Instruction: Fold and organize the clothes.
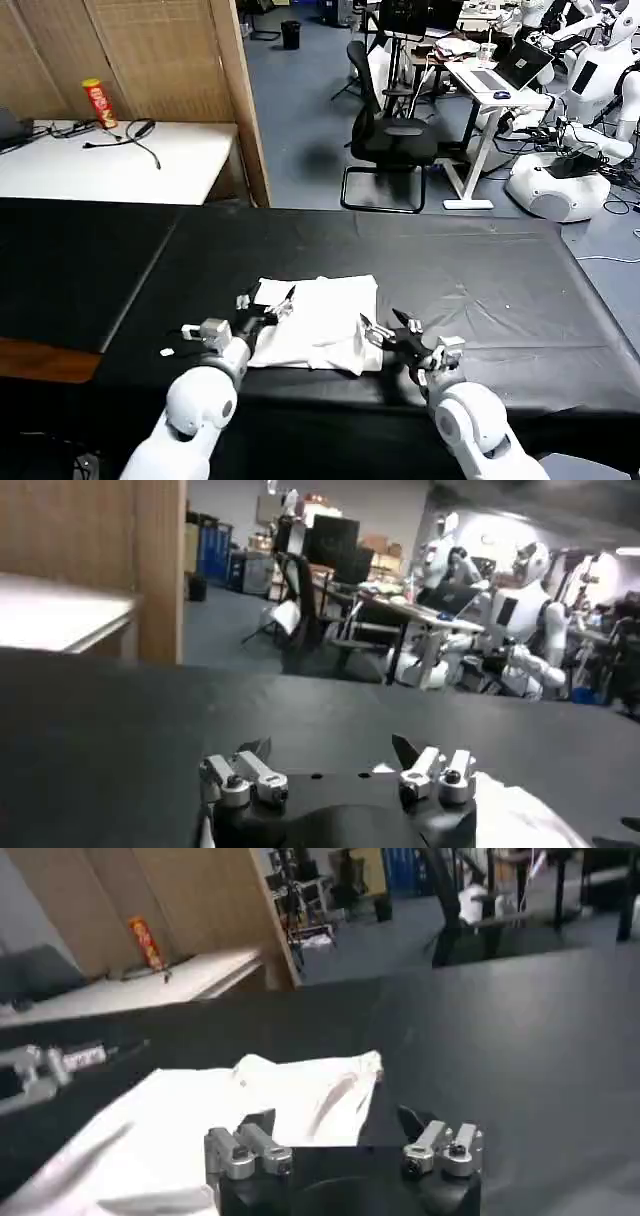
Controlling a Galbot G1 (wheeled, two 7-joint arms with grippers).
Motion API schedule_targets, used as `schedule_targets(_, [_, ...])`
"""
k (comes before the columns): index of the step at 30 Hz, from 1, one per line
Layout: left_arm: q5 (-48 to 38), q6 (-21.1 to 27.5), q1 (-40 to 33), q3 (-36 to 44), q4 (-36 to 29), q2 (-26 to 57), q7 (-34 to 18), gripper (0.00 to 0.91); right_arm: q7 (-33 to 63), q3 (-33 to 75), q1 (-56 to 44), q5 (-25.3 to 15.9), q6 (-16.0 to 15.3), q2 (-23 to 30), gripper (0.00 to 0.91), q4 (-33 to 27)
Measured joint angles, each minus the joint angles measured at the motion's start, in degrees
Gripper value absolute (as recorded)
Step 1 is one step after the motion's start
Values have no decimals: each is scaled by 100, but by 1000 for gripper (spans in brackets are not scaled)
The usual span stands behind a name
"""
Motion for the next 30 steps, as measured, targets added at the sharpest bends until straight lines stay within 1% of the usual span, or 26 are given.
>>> schedule_targets(2, [23, -12, 36, -20, 13, -6, -1, 878, 2, -9, 68, 35, 2, 66, 614, -94])
schedule_targets(5, [65, -34, 95, -40, 17, -19, -1, 878, 3, -35, 180, 61, 4, 121, 566, -235])
schedule_targets(7, [86, -51, 143, -67, 25, -27, -1, 878, 3, -51, 268, 71, 6, 160, 419, -340])
schedule_targets(9, [97, -60, 183, -92, 29, -29, 0, 878, 3, -67, 373, 76, 3, 216, 341, -464])
schedule_targets(12, [101, -75, 246, -143, 27, -30, 0, 878, -1, -93, 534, 78, 3, 282, 166, -666])
schedule_targets(13, [101, -77, 268, -165, 23, -30, 0, 878, -6, -96, 573, 77, 4, 294, 137, -717])
schedule_targets(14, [102, -84, 294, -190, 20, -30, 0, 878, -11, -99, 613, 77, 13, 307, 88, -769])
schedule_targets(16, [102, -100, 345, -227, 15, -34, 2, 878, -19, -99, 683, 76, 34, 332, 68, -840])
schedule_targets(19, [110, -117, 398, -267, 14, -62, 4, 878, -20, -59, 780, 59, 144, 390, 68, -863])
schedule_targets(20, [113, -122, 416, -285, 15, -72, 4, 878, -20, -40, 810, 15, 176, 402, 98, -876])
schedule_targets(21, [115, -126, 430, -296, 15, -81, 4, 878, -28, -22, 834, -90, 220, 408, 215, -905])
schedule_targets(22, [117, -131, 444, -305, 14, -92, 5, 878, -57, -18, 842, -190, 248, 403, 878, -933])
schedule_targets(25, [125, -148, 481, -328, 15, -120, 8, 878, -202, -38, 795, -360, 237, 342, 878, -924])
schedule_targets(30, [143, -186, 563, -364, 14, -167, 26, 878, -339, 54, 556, -384, 183, 154, 878, -602])
